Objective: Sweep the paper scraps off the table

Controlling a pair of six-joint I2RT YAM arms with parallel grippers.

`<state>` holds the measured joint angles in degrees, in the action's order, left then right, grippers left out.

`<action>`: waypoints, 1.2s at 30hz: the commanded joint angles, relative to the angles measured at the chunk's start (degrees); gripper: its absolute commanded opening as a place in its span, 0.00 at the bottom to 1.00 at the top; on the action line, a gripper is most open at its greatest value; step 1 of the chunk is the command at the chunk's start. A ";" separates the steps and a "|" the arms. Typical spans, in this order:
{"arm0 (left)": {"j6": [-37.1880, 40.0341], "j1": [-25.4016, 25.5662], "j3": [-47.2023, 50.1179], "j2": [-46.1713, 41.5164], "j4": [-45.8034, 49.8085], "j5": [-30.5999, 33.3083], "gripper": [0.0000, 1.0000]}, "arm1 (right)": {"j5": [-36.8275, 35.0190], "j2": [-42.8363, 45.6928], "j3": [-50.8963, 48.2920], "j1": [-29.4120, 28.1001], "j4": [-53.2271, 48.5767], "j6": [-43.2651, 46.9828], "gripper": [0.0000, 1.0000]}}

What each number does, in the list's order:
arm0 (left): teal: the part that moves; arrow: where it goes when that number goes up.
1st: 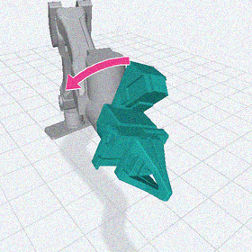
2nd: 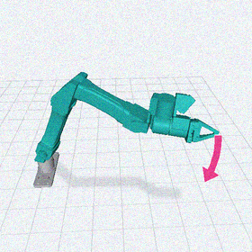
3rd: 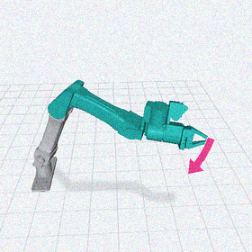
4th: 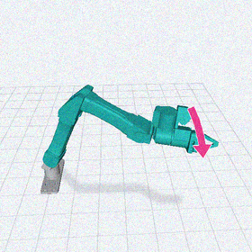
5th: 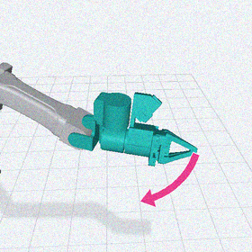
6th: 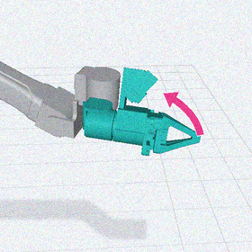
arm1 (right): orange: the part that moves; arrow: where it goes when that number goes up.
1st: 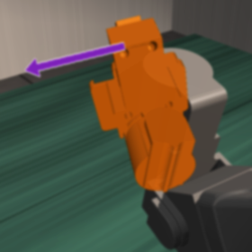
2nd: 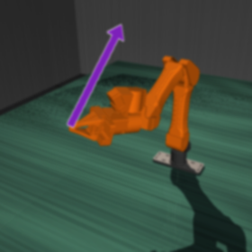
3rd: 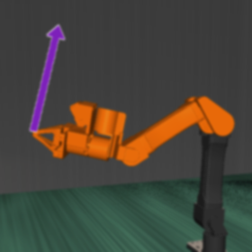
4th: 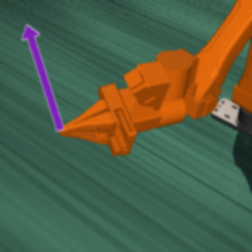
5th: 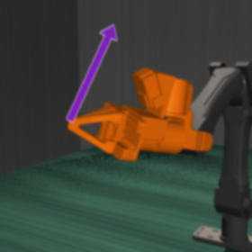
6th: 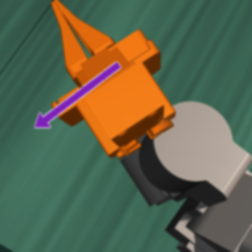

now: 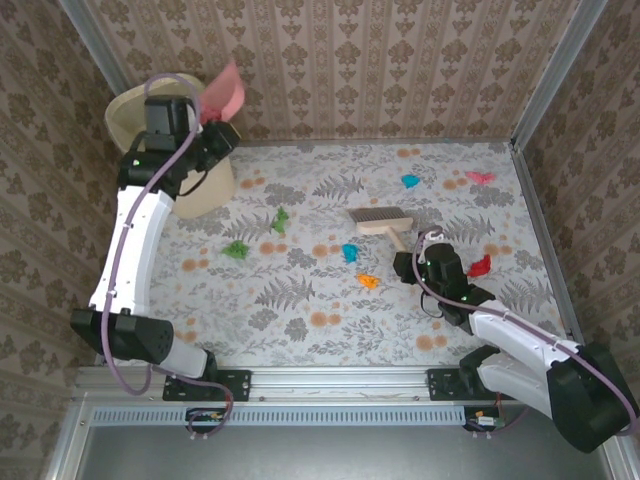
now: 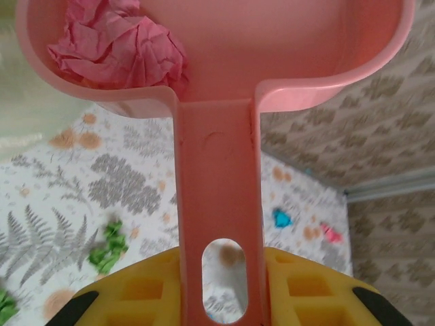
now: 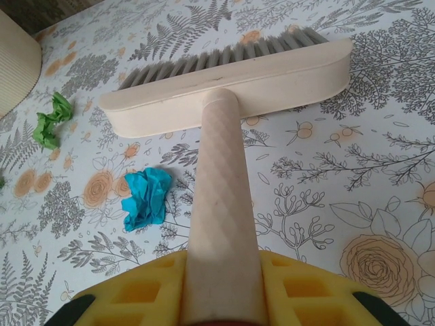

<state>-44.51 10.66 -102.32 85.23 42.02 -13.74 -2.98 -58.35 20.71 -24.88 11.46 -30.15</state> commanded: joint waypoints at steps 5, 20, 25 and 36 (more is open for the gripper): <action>-13.41 -4.52 -5.04 2.72 -11.20 -6.89 0.00 | 1.92 -1.76 3.26 -0.06 2.01 0.96 0.00; -40.52 -13.63 4.17 4.29 -38.57 -9.48 0.00 | 2.42 -3.09 3.90 -0.63 2.16 2.35 0.00; -48.95 -16.15 7.36 6.35 -46.31 -13.07 0.00 | 2.46 -3.18 3.90 -0.76 2.33 2.73 0.00; -55.79 -16.88 12.84 8.15 -57.09 -15.66 0.00 | 2.98 -4.23 4.16 -1.56 3.17 3.79 0.00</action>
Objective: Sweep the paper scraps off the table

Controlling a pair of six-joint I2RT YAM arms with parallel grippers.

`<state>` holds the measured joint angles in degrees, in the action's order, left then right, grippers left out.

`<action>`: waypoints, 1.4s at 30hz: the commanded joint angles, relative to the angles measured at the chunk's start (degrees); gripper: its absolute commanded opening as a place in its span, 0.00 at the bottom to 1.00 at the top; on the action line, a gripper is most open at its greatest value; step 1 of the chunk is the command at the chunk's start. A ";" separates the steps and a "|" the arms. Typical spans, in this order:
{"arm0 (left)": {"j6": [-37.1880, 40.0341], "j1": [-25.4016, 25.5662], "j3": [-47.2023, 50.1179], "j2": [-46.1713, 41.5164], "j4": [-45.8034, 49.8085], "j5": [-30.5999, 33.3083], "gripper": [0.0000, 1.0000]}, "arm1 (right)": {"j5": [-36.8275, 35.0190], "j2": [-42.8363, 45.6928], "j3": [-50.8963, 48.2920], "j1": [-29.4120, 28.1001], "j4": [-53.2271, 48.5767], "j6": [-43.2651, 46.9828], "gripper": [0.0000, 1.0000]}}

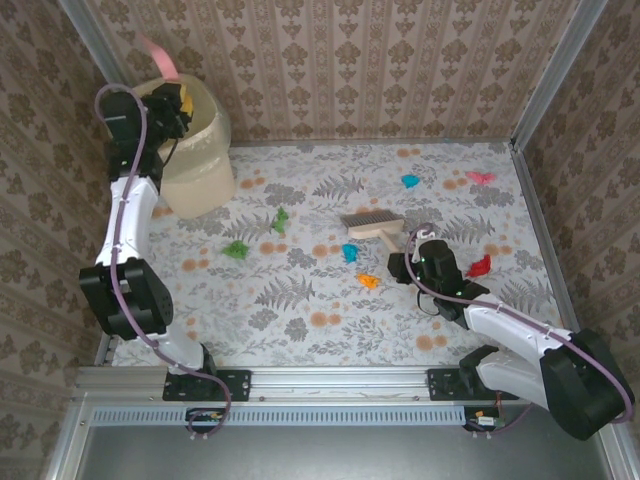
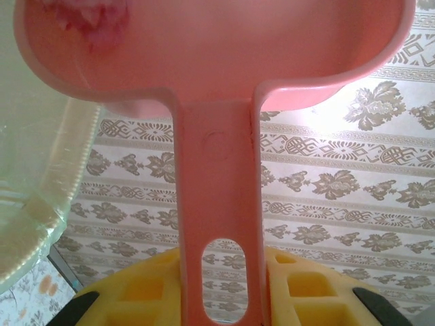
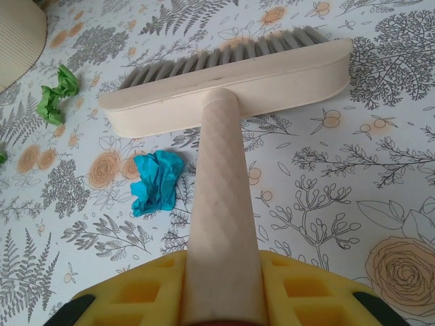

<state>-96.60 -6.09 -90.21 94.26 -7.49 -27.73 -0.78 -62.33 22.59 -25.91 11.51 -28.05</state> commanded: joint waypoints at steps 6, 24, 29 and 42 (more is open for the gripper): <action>-6.64 -0.28 4.37 -1.26 -14.18 -1.14 0.00 | 0.47 -0.25 2.30 -0.88 3.23 2.03 0.00; 7.29 5.39 1.86 -7.64 -4.15 -3.07 0.00 | -2.71 3.09 0.90 -1.07 2.91 2.12 0.00; 16.83 12.23 1.13 -11.11 2.77 -1.95 0.00 | -5.29 6.00 -0.39 -1.07 2.96 2.11 0.00; 46.93 37.74 1.15 -16.43 22.38 11.88 0.00 | -12.50 13.62 -3.94 -0.98 2.64 1.62 0.00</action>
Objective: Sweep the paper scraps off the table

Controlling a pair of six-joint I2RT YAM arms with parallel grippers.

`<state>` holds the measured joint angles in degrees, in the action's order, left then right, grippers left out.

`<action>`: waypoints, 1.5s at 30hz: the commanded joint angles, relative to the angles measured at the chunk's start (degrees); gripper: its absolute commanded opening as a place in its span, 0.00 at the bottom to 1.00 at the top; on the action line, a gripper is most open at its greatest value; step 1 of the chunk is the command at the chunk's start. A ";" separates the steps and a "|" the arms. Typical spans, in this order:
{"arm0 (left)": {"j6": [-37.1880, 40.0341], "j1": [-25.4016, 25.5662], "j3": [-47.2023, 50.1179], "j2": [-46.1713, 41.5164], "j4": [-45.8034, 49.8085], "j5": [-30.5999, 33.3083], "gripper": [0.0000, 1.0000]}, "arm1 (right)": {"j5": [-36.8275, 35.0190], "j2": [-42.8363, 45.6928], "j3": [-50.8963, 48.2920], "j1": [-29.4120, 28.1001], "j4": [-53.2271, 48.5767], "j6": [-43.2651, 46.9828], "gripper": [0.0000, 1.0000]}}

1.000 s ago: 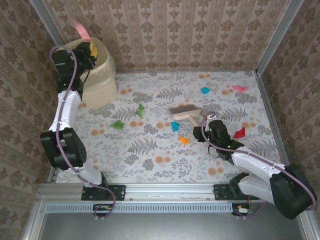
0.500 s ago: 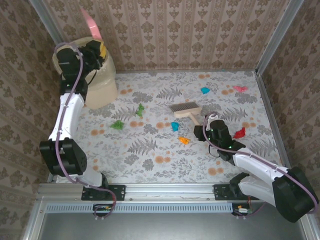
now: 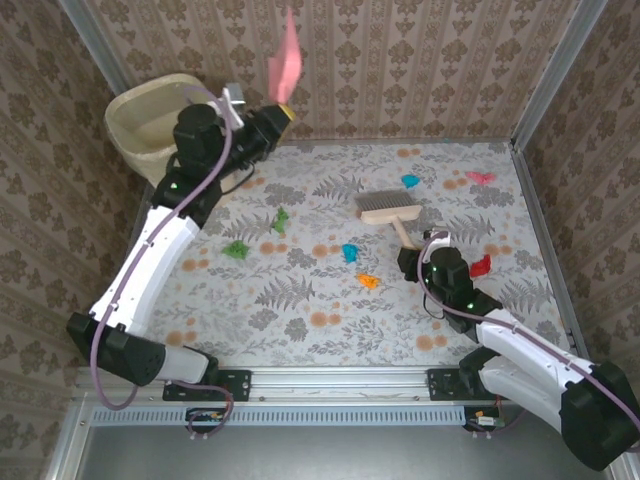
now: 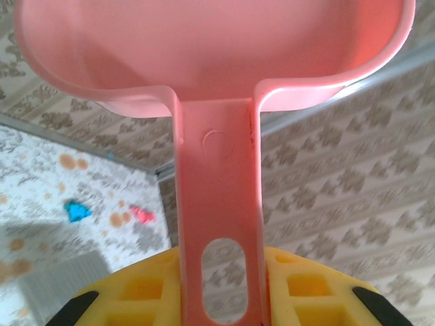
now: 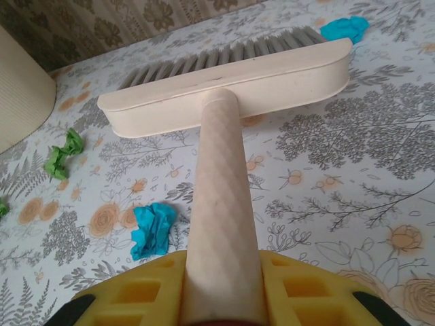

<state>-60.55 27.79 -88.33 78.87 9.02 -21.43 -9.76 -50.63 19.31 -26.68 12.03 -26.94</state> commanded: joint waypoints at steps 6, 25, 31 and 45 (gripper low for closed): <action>20.85 13.88 1.70 -0.47 11.20 14.93 0.00 | -5.70 3.36 -1.51 -0.23 1.95 0.08 0.00; 33.13 21.81 22.73 -10.88 33.23 29.52 0.00 | -7.51 3.94 -1.47 -0.13 0.81 -0.04 0.00; 32.93 21.81 29.68 -15.70 38.63 28.36 0.00 | -7.56 5.69 -1.04 -0.13 -0.62 0.47 0.00; 23.14 21.69 42.62 -19.92 42.23 30.65 0.00 | -4.19 -0.47 15.33 -0.29 -18.24 -2.39 0.00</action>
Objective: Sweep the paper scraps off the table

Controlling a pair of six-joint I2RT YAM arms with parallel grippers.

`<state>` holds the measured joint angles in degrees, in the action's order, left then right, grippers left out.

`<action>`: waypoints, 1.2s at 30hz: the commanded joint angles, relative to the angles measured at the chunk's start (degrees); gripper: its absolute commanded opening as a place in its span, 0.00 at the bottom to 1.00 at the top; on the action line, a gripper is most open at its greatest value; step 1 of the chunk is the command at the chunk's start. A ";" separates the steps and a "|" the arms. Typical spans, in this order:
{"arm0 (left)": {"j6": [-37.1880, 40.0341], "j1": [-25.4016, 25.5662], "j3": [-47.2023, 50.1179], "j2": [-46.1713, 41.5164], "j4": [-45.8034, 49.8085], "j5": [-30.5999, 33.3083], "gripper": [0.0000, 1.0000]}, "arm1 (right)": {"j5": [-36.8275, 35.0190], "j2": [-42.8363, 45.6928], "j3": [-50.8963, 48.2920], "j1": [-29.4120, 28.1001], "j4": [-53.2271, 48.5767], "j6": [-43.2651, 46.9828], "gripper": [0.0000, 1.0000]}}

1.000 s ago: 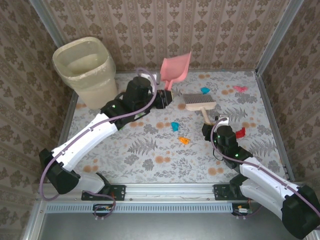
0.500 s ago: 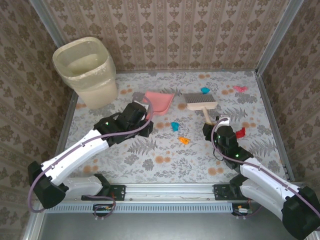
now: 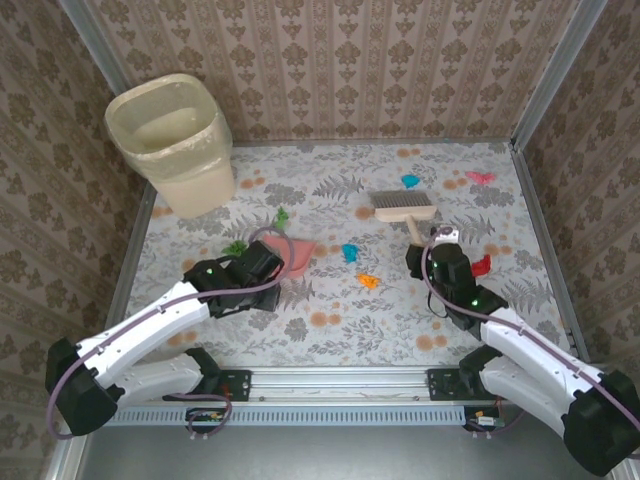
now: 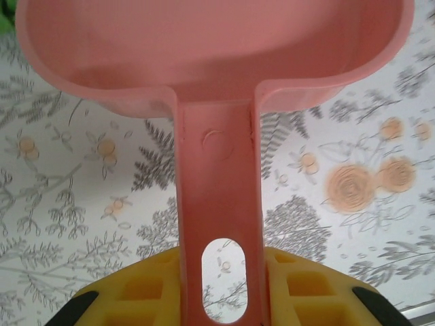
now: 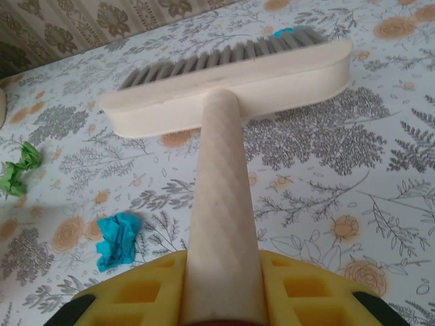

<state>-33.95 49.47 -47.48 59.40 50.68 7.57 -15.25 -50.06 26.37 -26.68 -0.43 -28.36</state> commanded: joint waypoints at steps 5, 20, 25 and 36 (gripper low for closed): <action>-5.79 -0.40 6.00 0.51 -2.94 2.33 0.00 | 3.67 -8.74 19.85 -0.56 -16.71 -0.56 0.00; -4.03 -5.07 13.03 4.94 -13.08 -1.44 0.00 | 7.04 -43.65 51.75 -8.34 -22.65 5.30 0.00; -3.32 -5.88 13.90 4.76 -14.37 -1.86 0.00 | 8.03 -53.69 61.28 -10.38 -23.38 5.84 0.00; -1.64 -7.89 14.60 4.76 -15.76 -2.47 0.00 | 9.71 -62.95 68.41 -12.65 -25.48 7.05 0.00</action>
<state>-37.01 42.22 -34.33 63.81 34.96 5.98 -6.39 -112.77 93.27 -38.87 -24.95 -22.57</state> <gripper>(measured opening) 0.249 0.257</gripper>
